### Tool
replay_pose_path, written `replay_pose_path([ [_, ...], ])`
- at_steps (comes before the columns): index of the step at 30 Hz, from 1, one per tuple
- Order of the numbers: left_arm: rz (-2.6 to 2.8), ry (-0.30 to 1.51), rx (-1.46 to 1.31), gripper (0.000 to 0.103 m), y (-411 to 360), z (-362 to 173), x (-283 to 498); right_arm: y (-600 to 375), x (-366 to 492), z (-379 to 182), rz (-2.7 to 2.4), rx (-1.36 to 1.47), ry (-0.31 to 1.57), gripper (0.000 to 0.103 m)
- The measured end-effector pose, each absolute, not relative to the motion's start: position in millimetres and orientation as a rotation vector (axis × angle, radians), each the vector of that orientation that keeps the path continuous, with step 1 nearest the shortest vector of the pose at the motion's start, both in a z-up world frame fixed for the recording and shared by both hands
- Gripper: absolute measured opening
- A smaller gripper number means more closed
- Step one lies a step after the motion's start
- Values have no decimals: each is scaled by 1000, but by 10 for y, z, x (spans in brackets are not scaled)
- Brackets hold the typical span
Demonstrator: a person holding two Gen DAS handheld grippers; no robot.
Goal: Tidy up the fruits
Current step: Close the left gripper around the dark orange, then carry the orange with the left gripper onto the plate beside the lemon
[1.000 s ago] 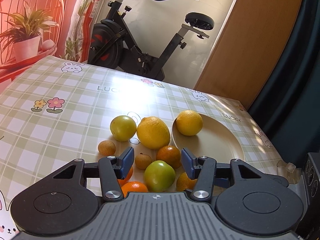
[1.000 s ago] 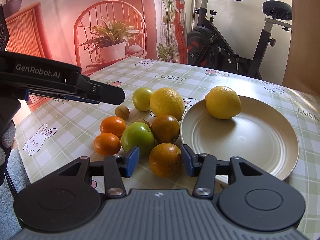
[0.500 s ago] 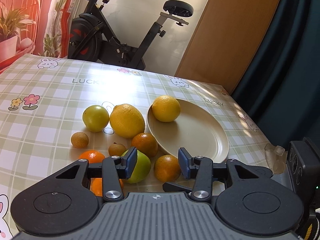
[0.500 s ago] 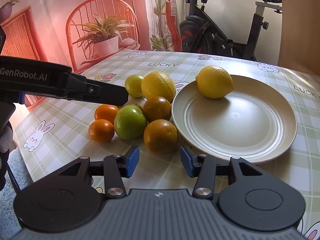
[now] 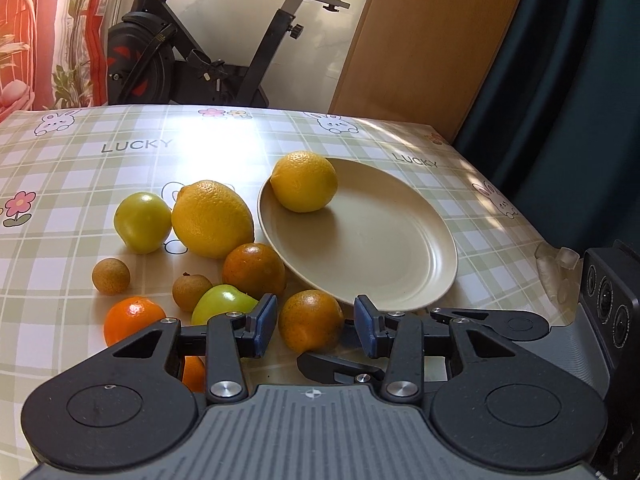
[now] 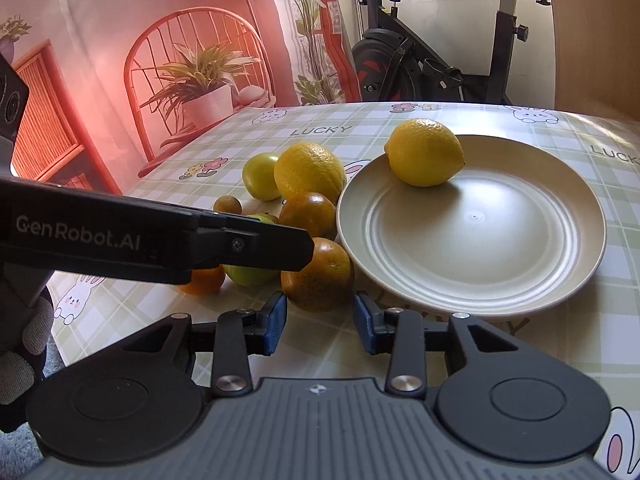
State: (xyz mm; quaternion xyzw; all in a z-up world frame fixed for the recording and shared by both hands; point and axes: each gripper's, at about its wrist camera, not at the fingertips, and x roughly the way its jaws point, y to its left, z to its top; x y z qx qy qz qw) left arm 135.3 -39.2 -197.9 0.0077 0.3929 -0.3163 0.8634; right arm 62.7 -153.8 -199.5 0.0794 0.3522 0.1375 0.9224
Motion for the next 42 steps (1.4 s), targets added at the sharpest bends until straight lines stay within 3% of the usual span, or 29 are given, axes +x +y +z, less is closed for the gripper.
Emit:
replay_pose_path([
  [17, -632, 868, 55, 43, -482, -2096, 1418, -1526, 665, -2029, 289, 199, 697, 42],
  [42, -664, 756, 103, 43, -734, -1753, 1496, -1638, 689, -1707, 257, 143, 598, 42],
])
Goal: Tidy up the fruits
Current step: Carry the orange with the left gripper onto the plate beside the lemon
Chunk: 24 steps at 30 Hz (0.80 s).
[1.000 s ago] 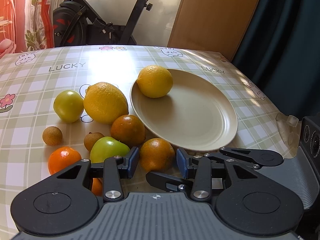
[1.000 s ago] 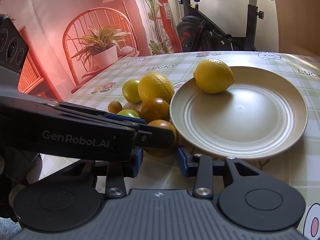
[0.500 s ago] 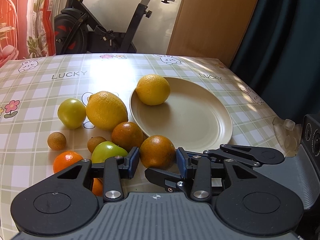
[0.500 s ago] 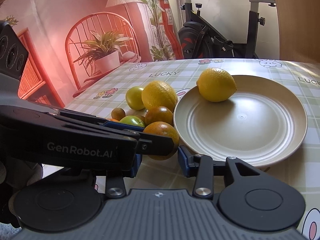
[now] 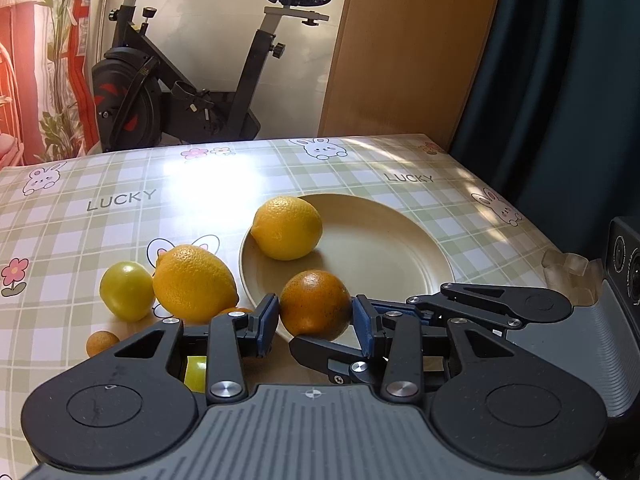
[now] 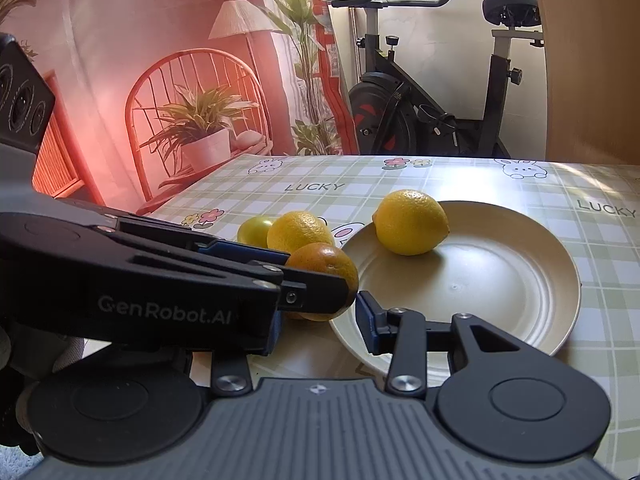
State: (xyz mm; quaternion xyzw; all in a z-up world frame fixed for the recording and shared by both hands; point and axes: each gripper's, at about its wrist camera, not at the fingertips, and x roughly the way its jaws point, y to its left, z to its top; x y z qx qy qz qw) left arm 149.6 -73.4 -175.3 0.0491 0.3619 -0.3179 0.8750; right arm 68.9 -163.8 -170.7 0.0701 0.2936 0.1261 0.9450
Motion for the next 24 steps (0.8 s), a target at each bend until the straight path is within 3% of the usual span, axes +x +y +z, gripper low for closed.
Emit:
replay_pose_path([
  [24, -595, 811, 133, 43, -948, -1945, 2032, -1852, 1301, -1961, 225, 204, 609, 42],
])
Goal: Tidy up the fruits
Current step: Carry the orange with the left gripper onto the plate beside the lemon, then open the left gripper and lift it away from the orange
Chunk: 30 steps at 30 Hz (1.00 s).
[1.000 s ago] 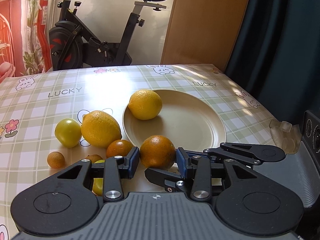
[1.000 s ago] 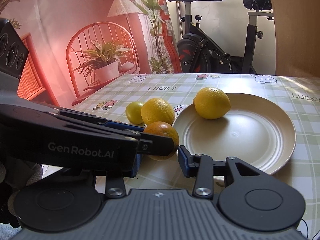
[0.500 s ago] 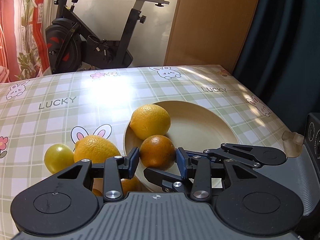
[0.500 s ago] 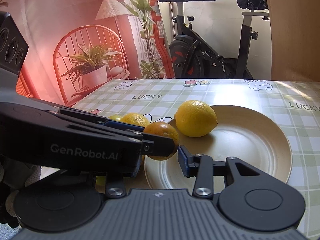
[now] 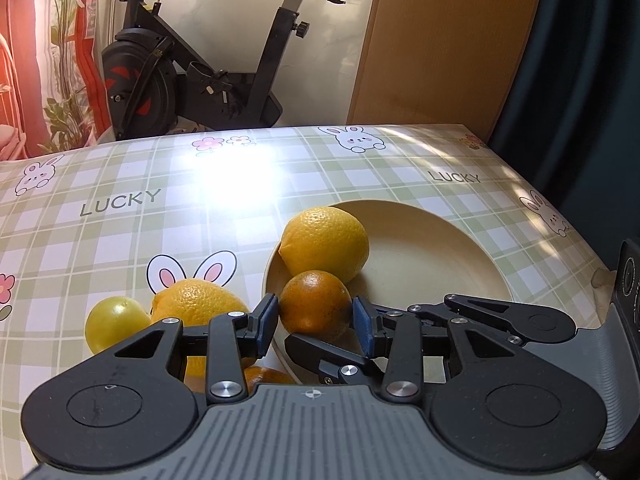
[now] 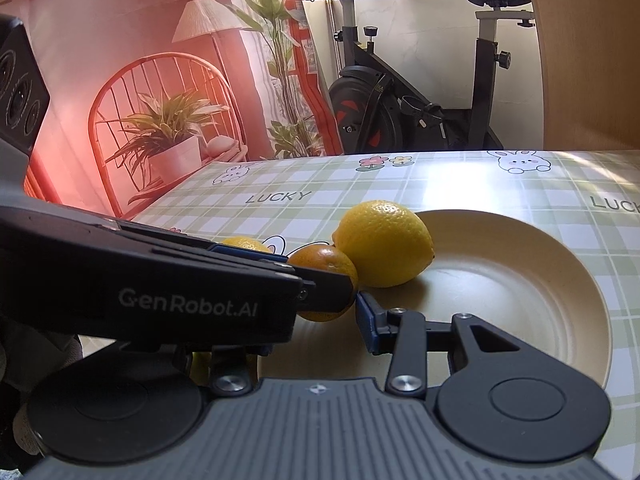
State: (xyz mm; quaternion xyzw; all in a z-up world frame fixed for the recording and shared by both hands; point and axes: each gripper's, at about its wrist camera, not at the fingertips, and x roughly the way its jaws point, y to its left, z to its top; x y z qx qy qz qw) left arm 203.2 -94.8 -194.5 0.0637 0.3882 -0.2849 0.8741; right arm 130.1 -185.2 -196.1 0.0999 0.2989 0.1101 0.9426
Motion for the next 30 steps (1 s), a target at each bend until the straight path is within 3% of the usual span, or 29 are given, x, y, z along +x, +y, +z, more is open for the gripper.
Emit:
replay_pose_path([
  [19, -572, 781, 100, 44, -905, -1929, 1988, -1779, 1236, -1999, 176, 179, 587, 42],
  [30, -537, 696, -66, 44, -416, -1529, 1723, -1754, 948, -1950, 168, 157, 517, 46],
])
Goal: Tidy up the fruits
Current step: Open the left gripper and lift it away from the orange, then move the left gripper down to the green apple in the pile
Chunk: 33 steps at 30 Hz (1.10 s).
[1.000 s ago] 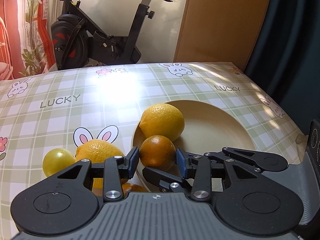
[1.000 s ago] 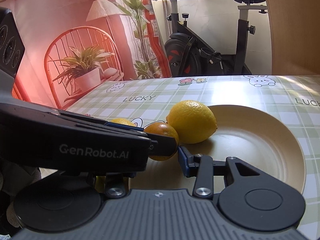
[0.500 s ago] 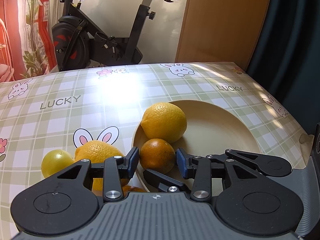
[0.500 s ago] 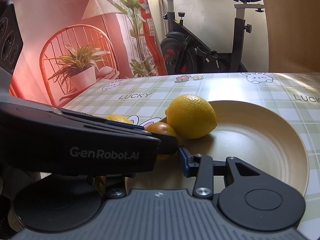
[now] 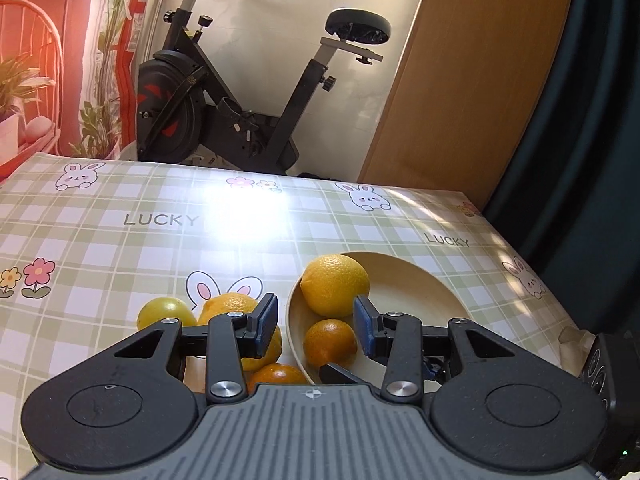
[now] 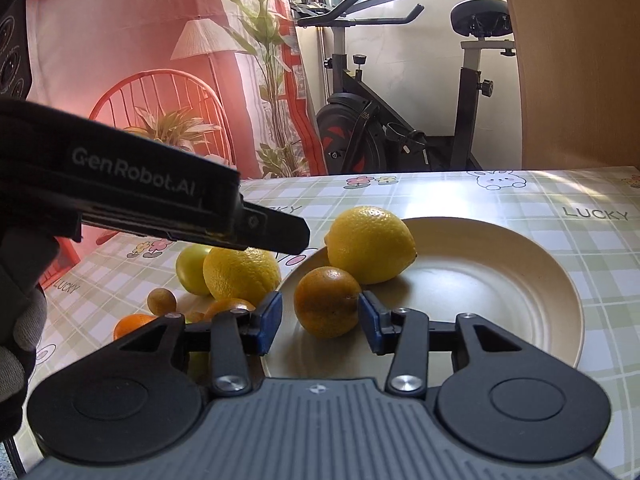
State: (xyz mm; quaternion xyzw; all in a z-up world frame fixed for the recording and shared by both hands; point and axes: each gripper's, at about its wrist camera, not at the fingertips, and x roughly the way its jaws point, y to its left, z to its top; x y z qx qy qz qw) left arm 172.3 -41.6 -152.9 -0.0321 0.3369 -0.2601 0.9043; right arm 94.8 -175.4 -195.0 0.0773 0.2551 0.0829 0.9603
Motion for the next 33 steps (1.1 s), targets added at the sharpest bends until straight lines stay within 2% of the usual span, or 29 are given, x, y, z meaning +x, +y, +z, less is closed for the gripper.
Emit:
replay_pose_path([
  [14, -360, 685, -168, 44, 538, -1453, 1395, -1705, 775, -1912, 197, 110, 477, 46],
  [33, -450, 763, -182, 44, 421, -1708, 1466, -1413, 669, -1929, 353, 37, 508, 46],
])
